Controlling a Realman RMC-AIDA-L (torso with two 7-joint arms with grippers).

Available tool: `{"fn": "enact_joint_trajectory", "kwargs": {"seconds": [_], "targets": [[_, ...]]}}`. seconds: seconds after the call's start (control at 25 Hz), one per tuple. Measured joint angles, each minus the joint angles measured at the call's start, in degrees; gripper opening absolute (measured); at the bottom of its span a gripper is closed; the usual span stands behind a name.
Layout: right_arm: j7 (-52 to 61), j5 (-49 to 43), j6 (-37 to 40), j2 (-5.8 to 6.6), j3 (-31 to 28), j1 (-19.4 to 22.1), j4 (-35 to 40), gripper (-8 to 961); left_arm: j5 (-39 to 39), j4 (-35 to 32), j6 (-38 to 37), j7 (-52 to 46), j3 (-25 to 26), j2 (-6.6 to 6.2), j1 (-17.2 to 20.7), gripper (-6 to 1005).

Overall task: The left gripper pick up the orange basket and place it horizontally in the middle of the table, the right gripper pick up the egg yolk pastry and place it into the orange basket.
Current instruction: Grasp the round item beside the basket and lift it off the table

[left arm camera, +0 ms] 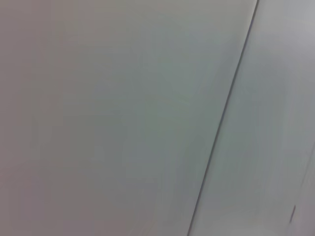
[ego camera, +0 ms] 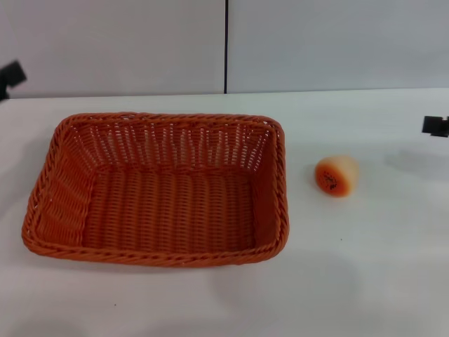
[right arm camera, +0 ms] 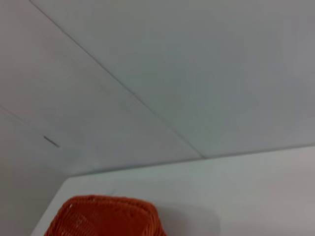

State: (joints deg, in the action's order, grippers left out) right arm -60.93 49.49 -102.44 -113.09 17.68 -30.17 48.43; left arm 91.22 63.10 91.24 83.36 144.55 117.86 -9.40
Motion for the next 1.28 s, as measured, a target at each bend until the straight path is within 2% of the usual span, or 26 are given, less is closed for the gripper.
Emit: {"fn": "enact_joint_trajectory", "kwargs": {"seconds": [0.04,0.24,0.32,0.44,0.52,0.68,0.72,0.84,1.04,1.28], "targets": [[3.07,-1.77,0.33,0.31,1.15,-1.06,-0.12,512,-2.55,-5.93,1.47,7.76,0.15,0.0,1.7,794],[9.35,-6.87,2.07,0.93,1.32,-3.03,-0.19,512,-3.53,-9.45,3.42,12.94,0.59,0.09,2.76,792],[12.84,-8.49,2.24,1.18,1.52,-3.62,0.07,512,-4.05,-14.04,4.59,17.07,1.85,0.19,3.43,791],[14.55,-10.43,2.46,1.24,1.53,-3.78,0.52,512,-4.07,-16.24,5.17,19.06,2.21,0.13,3.53,786],[15.85,-12.57,2.83,1.35,1.5,-4.05,0.62,512,-4.08,-20.86,5.82,23.86,2.77,0.1,3.63,784],[15.89,-13.18,3.89,1.42,2.26,-4.28,-0.53,512,-4.08,-22.35,5.84,25.43,2.92,0.1,3.56,784],[14.6,-13.3,6.05,1.38,3.07,-4.38,-2.22,512,-4.06,-24.83,6.2,28.83,2.87,0.16,3.41,784],[11.58,-13.3,10.31,1.41,3.42,-4.64,-6.23,512,-4.04,-25.9,6.74,30.76,2.6,0.22,3.56,784],[7.74,-13.14,14.46,1.49,3.13,-5.39,-9.16,512,-3.79,-26.53,8.38,31.25,2.41,0.1,3.78,784],[5.45,-10.81,15.95,1.82,3.69,-6.79,-12.65,511,-3.67,-26.66,9.28,31.88,2.3,0.09,4.06,784]]}}
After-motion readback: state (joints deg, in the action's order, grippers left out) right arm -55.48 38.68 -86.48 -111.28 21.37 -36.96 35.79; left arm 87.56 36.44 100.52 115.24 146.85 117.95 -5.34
